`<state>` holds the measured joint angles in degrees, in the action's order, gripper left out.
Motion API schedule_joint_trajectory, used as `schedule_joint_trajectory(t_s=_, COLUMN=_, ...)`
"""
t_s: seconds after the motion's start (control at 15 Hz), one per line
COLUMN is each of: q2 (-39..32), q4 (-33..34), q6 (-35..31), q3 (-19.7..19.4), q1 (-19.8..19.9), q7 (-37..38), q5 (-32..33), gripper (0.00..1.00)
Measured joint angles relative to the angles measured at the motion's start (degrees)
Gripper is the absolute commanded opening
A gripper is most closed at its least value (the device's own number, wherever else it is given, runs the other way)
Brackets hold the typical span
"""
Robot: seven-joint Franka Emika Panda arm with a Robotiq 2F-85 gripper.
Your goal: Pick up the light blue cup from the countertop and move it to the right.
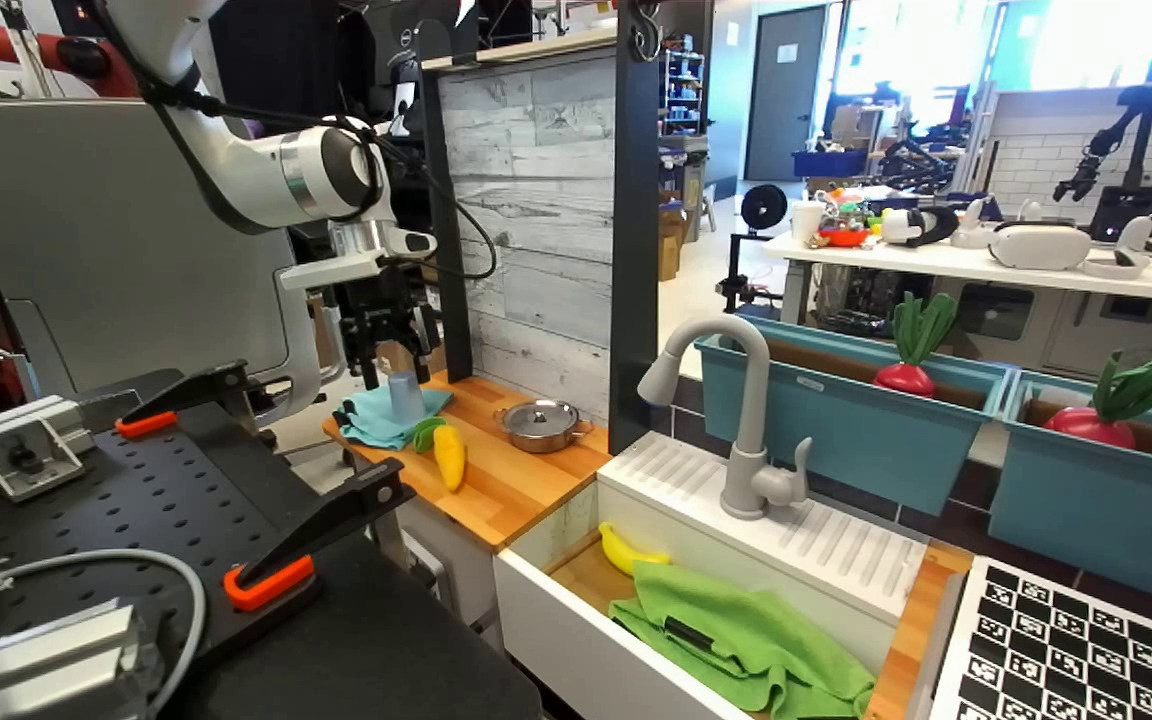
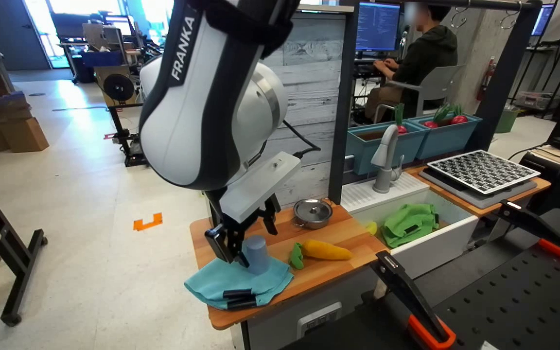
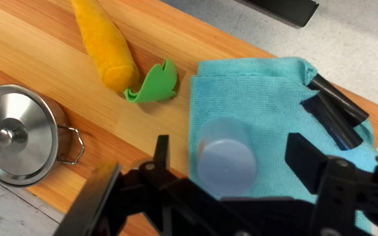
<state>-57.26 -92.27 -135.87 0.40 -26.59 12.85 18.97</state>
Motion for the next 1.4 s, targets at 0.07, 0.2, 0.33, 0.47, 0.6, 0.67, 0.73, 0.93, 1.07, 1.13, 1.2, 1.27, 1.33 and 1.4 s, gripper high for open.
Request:
schedule_joint_trajectory(t_s=0.07, q2=-0.21, q4=0.35, q6=0.01, q3=-0.1, q1=0.0, q7=-0.3, q5=0.0, gripper=0.5)
schedule_joint_trajectory(t_s=0.2, q2=-0.37, q4=0.73, q6=0.01, q3=-0.25, q1=0.0, q7=-0.76, q5=0.0, gripper=0.35)
schedule_joint_trajectory(t_s=0.33, q2=-0.39, q4=0.98, q6=0.01, q3=-0.33, q1=0.0, q7=-1.13, q5=0.0, gripper=0.21)
schedule_joint_trajectory(t_s=0.47, q2=-0.38, q4=1.1, q6=0.01, q3=-0.36, q1=0.0, q7=-1.27, q5=0.0, gripper=0.21)
schedule_joint_trajectory(t_s=0.6, q2=-0.37, q4=1.08, q6=-0.05, q3=-0.36, q1=0.0, q7=-1.43, q5=0.0, gripper=0.21)
schedule_joint_trajectory(t_s=0.67, q2=-0.33, q4=1.03, q6=-0.12, q3=-0.36, q1=0.0, q7=-1.5, q5=0.0, gripper=0.21)
schedule_joint_trajectory(t_s=0.73, q2=-0.22, q4=0.92, q6=-0.17, q3=-0.36, q1=0.01, q7=-1.59, q5=0.0, gripper=0.21)
schedule_joint_trajectory(t_s=0.93, q2=0.95, q4=-0.49, q6=-0.37, q3=-0.36, q1=0.17, q7=-1.82, q5=0.0, gripper=0.21)
schedule_joint_trajectory(t_s=1.07, q2=2.54, q4=-2.53, q6=-0.59, q3=-0.38, q1=0.61, q7=-1.91, q5=0.0, gripper=0.21)
schedule_joint_trajectory(t_s=1.13, q2=3.51, q4=-3.77, q6=-0.76, q3=-0.47, q1=0.96, q7=-1.93, q5=0.0, gripper=0.21)
schedule_joint_trajectory(t_s=1.2, q2=4.66, q4=-5.26, q6=-1.12, q3=-0.68, q1=1.38, q7=-1.93, q5=0.0, gripper=0.21)
schedule_joint_trajectory(t_s=1.27, q2=5.89, q4=-6.85, q6=-1.34, q3=-0.93, q1=1.91, q7=-2.04, q5=0.0, gripper=0.21)
schedule_joint_trajectory(t_s=1.33, q2=7.18, q4=-8.46, q6=-1.36, q3=-1.15, q1=2.57, q7=-2.08, q5=0.0, gripper=0.21)
schedule_joint_trajectory(t_s=1.4, q2=8.53, q4=-10.13, q6=-1.48, q3=-1.38, q1=3.4, q7=-2.09, q5=-0.01, gripper=0.21)
